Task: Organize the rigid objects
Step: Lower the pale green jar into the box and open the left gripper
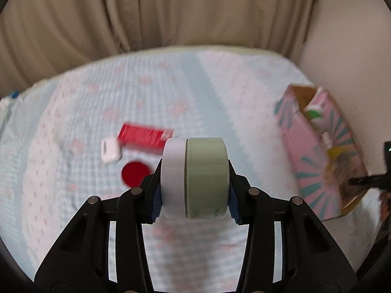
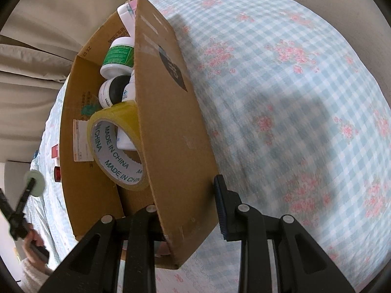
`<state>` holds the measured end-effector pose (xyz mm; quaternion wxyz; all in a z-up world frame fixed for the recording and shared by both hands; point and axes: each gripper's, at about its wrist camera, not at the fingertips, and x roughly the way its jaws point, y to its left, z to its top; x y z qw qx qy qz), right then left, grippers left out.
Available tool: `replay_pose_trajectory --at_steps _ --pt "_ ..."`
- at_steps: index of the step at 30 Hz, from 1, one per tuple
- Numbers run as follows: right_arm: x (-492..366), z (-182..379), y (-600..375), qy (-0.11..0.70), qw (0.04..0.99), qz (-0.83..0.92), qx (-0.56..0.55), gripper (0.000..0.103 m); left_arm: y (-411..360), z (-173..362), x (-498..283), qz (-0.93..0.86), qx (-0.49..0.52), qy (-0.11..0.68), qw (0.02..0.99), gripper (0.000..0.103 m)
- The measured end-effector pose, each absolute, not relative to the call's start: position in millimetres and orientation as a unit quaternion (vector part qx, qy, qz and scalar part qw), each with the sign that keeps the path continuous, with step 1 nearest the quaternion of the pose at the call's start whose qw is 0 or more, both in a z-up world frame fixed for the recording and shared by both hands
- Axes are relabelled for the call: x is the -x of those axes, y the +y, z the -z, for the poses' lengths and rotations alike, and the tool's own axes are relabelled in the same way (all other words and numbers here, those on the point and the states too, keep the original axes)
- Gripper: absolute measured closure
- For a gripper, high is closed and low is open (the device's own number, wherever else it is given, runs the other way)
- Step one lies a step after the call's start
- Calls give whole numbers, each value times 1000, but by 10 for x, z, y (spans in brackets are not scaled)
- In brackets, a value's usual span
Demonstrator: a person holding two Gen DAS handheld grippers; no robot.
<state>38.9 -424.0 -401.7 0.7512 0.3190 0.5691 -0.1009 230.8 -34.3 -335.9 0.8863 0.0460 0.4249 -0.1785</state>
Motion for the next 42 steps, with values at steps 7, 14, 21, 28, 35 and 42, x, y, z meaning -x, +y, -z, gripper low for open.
replay_pose_trajectory --at_steps 7,14,21,28,35,42 --pt "-380 4031 -4283 568 752 95 -322 77 -1234 2736 -2251 221 -37 417 881 64" --pt "-360 4040 -4294 567 752 96 -323 77 -2247 2805 -2229 266 -3 434 860 64" --pt "-348 4045 -4292 567 753 93 -320 77 -2966 3298 -2247 280 -3 471 836 64" --pt "-340 4042 -4291 568 754 88 -317 77 -3203 3706 -2257 262 -22 506 821 64" --pt "-352 4042 -4301 570 752 87 -320 77 -3170 3529 -2195 241 -35 501 831 0" --pt "-345 4058 -4318 567 751 83 -327 76 -2987 3349 -2177 237 -28 493 837 0"
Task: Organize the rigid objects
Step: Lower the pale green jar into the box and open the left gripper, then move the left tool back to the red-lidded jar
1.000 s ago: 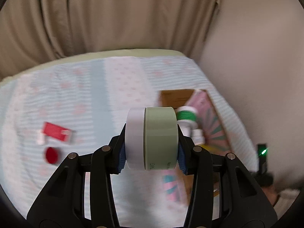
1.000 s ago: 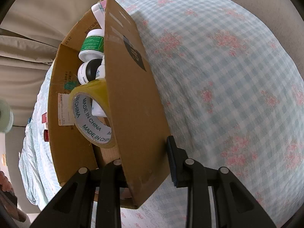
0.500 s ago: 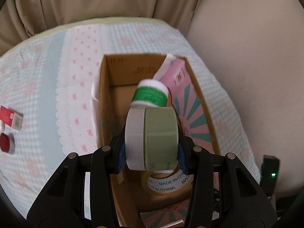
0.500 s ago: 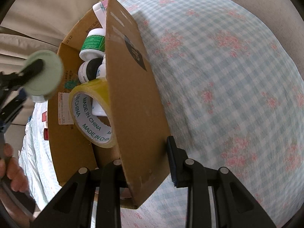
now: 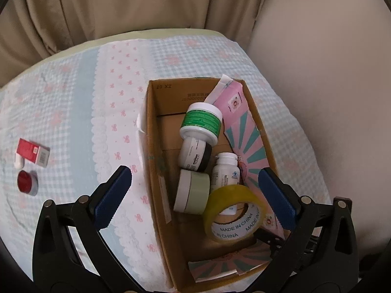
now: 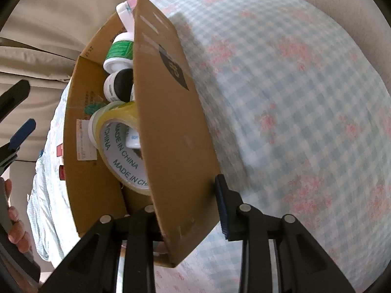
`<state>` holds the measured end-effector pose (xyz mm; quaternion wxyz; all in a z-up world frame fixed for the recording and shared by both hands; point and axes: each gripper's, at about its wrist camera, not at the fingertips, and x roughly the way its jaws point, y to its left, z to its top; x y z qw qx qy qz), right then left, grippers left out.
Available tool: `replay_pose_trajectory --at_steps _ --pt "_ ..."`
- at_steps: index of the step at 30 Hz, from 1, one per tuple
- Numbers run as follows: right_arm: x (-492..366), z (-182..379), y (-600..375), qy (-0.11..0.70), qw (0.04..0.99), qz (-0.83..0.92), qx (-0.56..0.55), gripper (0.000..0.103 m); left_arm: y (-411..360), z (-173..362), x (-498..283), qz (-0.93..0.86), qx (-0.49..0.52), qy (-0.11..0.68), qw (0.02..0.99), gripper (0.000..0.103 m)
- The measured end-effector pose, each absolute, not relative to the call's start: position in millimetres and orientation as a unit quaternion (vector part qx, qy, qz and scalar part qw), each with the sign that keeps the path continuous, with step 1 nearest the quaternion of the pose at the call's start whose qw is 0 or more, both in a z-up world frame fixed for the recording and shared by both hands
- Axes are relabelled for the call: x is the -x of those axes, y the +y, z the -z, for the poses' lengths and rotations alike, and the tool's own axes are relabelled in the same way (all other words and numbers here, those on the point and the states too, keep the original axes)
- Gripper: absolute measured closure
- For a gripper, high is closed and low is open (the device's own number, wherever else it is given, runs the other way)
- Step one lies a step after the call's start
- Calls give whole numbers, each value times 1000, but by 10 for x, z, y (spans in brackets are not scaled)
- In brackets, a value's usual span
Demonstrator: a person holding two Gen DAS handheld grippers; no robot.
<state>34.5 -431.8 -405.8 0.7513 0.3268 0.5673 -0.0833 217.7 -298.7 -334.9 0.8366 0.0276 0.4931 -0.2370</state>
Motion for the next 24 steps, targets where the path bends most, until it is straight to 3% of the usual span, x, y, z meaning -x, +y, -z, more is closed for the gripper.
replay_pose_trajectory --at_steps 14,24 --pt "-345 4057 -4317 568 751 84 -328 76 -2553 3198 -2088 213 -6 492 844 0" --pt "-358 4043 -4343 574 747 79 -326 76 -1549 2965 -2080 154 3 491 858 0"
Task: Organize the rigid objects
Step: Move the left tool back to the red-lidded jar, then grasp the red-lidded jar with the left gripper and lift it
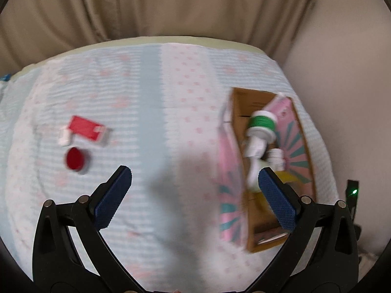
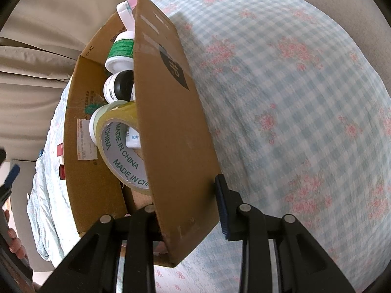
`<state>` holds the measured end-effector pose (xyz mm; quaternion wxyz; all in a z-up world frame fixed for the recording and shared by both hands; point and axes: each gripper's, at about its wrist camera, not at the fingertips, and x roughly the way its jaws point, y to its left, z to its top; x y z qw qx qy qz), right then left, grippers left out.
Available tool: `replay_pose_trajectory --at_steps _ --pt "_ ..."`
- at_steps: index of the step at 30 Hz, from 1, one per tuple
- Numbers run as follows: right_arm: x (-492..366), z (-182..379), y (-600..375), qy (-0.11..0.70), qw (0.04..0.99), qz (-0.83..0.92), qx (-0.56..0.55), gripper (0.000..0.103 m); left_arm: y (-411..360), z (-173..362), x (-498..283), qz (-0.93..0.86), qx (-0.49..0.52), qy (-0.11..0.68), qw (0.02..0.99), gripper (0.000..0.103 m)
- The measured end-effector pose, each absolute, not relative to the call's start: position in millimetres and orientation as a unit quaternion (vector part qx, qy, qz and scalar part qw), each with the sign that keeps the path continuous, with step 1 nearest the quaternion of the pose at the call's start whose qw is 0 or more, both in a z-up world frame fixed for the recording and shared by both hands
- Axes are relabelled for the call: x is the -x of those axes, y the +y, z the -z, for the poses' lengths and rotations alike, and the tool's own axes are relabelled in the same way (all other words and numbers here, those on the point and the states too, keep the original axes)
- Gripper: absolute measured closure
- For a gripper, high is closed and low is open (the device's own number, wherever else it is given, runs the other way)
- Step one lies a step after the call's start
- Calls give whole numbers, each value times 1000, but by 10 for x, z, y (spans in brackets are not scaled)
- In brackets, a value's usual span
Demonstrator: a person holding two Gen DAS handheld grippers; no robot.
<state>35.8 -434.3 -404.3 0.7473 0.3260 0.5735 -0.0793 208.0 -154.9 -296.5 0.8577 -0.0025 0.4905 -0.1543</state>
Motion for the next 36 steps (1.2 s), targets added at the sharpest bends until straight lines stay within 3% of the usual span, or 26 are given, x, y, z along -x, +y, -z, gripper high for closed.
replay_pose_trajectory --at_steps 9,17,25,36 --pt "-403 4037 -4335 581 743 77 -322 76 -226 3213 -2161 65 20 491 868 0" --pt "-492 4031 -4313 594 736 83 -316 76 667 4024 -2494 34 49 504 861 0" --pt "-512 4016 -4271 595 733 95 -316 77 663 4665 -2820 56 39 476 877 0" --pt "-459 4035 -4284 582 735 107 -333 77 480 4952 -2990 80 15 453 888 7"
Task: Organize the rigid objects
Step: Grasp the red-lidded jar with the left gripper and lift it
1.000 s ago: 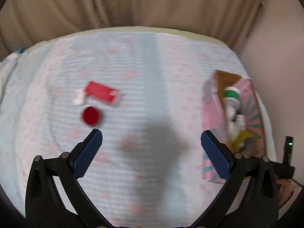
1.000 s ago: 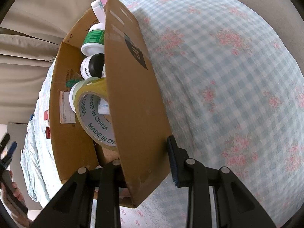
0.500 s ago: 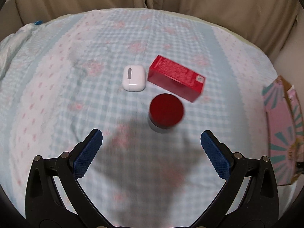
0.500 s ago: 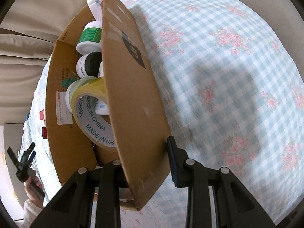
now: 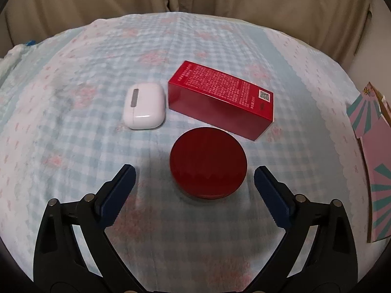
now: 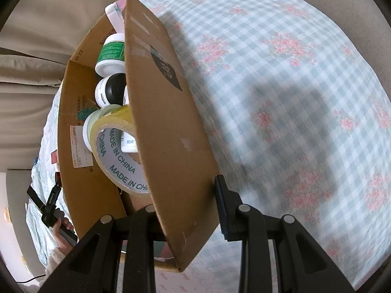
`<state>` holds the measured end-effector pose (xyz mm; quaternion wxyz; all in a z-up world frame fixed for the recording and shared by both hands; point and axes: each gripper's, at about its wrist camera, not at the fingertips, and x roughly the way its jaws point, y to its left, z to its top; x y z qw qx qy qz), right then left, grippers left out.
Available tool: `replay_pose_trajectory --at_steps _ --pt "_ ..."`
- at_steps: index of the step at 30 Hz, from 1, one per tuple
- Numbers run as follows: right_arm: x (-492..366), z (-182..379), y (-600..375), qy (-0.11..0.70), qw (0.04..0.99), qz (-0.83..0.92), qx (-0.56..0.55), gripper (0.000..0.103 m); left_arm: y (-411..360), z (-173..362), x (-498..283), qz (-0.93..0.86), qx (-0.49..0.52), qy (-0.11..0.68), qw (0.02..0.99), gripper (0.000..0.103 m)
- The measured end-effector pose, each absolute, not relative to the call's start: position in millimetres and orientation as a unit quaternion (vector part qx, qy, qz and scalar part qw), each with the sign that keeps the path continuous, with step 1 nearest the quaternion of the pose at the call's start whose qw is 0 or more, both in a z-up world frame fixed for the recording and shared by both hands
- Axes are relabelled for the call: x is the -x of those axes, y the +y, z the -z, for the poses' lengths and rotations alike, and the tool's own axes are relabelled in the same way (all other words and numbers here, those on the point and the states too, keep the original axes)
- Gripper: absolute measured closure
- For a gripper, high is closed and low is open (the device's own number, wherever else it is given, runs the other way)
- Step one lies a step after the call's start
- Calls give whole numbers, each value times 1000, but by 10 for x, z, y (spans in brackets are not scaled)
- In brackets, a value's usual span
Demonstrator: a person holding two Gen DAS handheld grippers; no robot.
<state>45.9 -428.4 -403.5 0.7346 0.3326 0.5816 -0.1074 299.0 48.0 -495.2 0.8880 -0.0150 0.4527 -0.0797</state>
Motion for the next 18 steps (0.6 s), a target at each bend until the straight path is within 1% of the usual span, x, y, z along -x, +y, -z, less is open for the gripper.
replay_pose_trajectory --at_steps 1,3,4,6,7,8,9,12,18 --pt "-458 4036 -4286 582 735 107 -333 76 472 4964 -3000 80 13 452 889 9" --pt "-456 4043 -4278 581 734 108 -333 76 462 4987 -3021 79 11 455 887 25" --pt "-450 4048 -4287 581 735 108 -334 76 454 5006 -3045 76 8 460 885 27" --pt "-438 4054 -4291 579 735 109 -336 76 450 5004 -3053 76 3 459 885 38" --pt "-433 4056 -4292 578 735 109 -337 76 447 5003 -3064 84 5 458 885 41" --pt "-435 4058 -4292 577 736 109 -337 76 444 5000 -3072 89 7 458 884 50" --pt "-429 4061 -4294 576 736 110 -338 76 429 4995 -3074 91 3 458 884 51" --pt "-405 4057 -4311 574 737 111 -340 76 404 4989 -3091 87 -9 458 884 51" --pt "-397 4054 -4318 573 737 111 -342 76 406 4949 -3051 73 -3 462 884 51"
